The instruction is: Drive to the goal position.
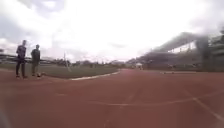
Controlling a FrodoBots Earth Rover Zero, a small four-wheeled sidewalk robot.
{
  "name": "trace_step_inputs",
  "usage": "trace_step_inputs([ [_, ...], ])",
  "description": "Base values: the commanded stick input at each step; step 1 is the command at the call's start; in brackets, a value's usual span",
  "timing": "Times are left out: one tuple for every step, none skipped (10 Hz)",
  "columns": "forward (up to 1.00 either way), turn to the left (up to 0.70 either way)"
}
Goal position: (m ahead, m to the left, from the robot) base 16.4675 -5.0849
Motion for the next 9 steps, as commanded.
trace_step_inputs([
  [0.7, -0.35],
  [0.7, -0.35],
  [0.7, -0.35],
  [0.7, -0.35],
  [0.7, -0.35],
  [0.7, -0.35],
  [0.7, 0.0],
  [0.7, 0.0],
  [0.7, 0.0],
])
